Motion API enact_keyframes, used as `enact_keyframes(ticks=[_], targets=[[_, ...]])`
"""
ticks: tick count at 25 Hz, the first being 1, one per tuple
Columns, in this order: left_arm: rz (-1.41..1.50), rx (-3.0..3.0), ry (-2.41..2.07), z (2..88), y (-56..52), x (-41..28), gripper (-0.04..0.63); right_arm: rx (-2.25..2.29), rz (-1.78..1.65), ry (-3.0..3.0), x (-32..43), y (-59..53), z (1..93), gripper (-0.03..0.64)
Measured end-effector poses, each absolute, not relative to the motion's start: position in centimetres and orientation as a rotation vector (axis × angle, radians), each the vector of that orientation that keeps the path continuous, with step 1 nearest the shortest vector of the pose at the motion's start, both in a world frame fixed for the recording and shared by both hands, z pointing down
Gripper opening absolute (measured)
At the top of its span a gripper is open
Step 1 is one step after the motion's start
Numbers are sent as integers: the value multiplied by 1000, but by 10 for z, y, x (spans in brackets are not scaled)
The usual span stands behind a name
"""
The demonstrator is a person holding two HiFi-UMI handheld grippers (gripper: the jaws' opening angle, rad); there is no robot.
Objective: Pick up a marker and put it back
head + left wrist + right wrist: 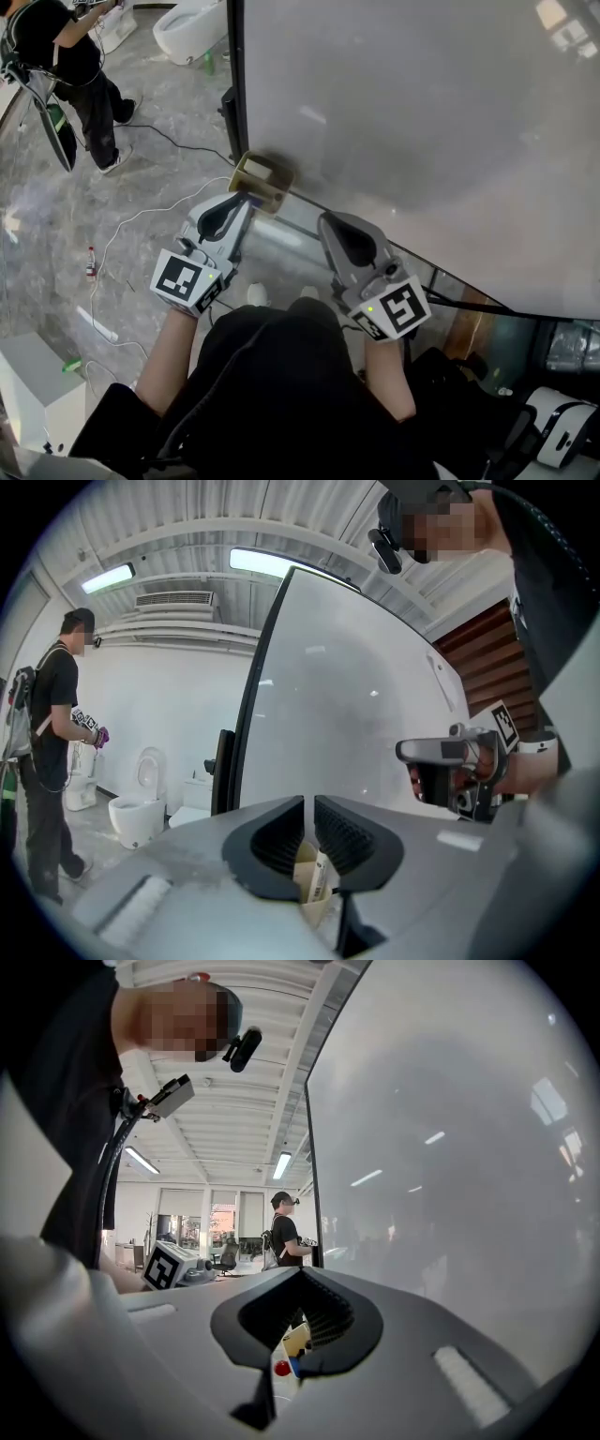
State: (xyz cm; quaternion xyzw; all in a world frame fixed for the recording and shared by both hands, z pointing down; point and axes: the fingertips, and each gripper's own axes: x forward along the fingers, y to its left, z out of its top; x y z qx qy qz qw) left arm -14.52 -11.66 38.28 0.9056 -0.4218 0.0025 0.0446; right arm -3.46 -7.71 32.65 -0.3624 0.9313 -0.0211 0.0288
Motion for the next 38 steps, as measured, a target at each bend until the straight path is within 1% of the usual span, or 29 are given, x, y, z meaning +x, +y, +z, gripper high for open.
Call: enact_keyframes(ticks=[2,10,15,19,22,27,38], targets=[[27,2768,-1290,383,-119,-143,46,-1104,-63,2876,-35,-81,325,9],[167,2794,-1328,393,-130,-127,103,-976,-67,2927,-27,-101,323,9],[198,2756,-1389,404,-131,-122,125,-884,-63,2949,-25,-112,319,9],[294,2741,-1410,417,-130,-113,130,-807,-55,2971,-22,-110,316,9],[382,2722,-1427,430,-129,-106,149,-782,-62,2981,-17,-108,318,9],[473,2693,-1474,445,-132,-103,158,-769,-83,2977,-11,-107,321,9],[551,2664,-1474,466,-141,-92,156,-796,-91,2988,2,-105,326,9]])
